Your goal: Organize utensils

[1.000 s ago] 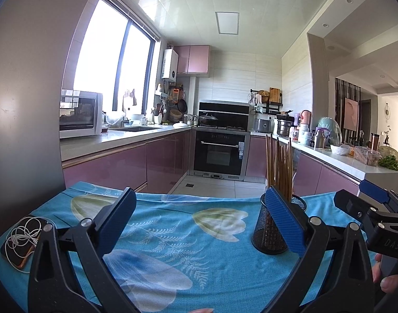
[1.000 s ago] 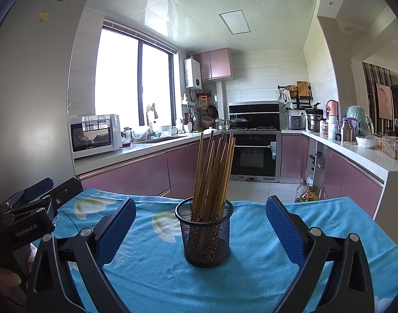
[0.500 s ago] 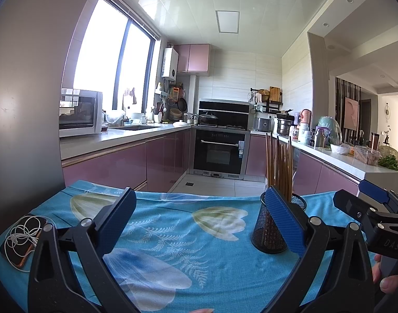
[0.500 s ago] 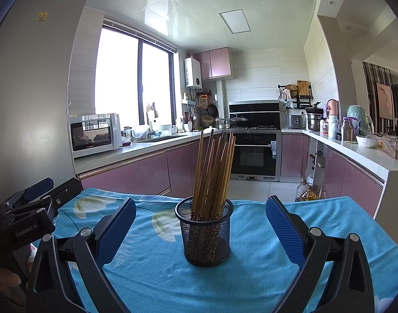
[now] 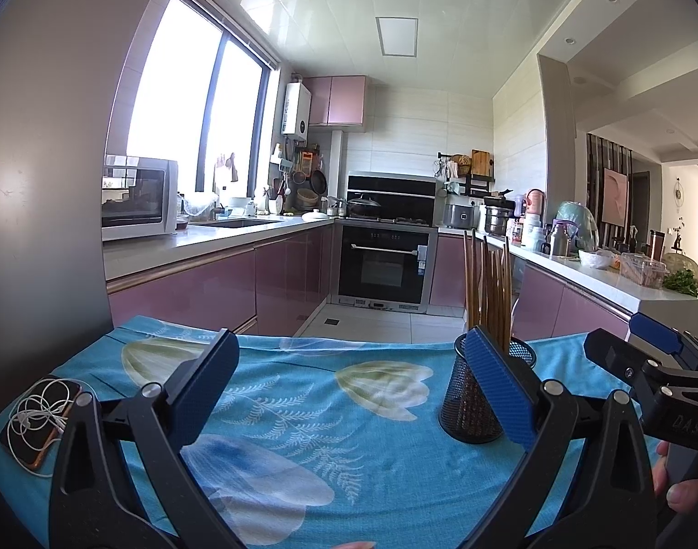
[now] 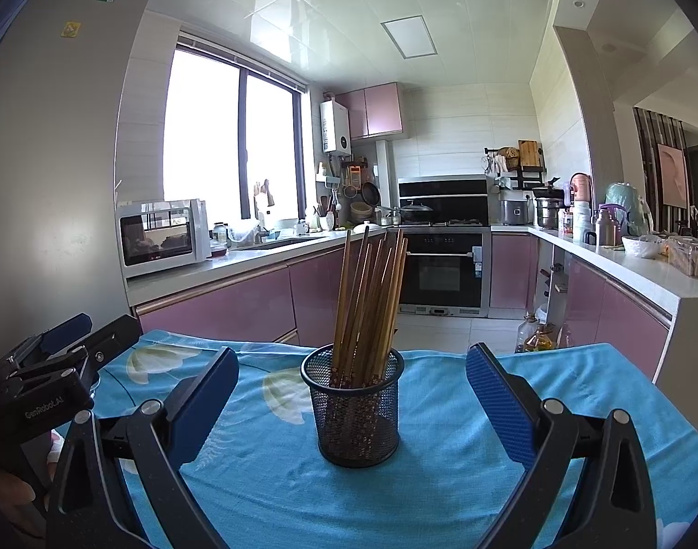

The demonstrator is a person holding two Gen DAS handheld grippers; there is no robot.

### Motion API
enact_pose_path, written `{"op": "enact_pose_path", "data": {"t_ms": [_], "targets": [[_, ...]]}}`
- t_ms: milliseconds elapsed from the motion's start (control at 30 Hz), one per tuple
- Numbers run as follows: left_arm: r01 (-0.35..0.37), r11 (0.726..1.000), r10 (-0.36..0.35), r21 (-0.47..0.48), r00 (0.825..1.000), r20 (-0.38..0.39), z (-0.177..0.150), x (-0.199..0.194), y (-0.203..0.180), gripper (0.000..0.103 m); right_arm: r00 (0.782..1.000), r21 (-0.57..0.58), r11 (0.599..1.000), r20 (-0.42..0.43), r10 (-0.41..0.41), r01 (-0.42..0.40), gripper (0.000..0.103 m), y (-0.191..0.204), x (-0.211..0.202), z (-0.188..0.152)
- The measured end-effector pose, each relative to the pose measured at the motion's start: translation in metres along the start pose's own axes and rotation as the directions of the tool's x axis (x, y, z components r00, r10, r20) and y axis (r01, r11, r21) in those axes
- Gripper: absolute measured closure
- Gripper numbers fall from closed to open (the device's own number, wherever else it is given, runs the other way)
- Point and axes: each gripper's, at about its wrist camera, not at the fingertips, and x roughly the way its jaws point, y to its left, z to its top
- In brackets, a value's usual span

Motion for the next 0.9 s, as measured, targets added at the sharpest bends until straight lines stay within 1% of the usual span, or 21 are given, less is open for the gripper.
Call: {"op": "enact_pose_path", "data": {"t_ms": [900], "targets": [[0.004,1.000,-0.004,0.001,1.000,-0.008,-0.0026,0.0012,-0.0019,0.006,1.000,0.001,1.000,-0.008,0.003,-0.003,0.007,-0.0018,0.0003,-0.0002]]}}
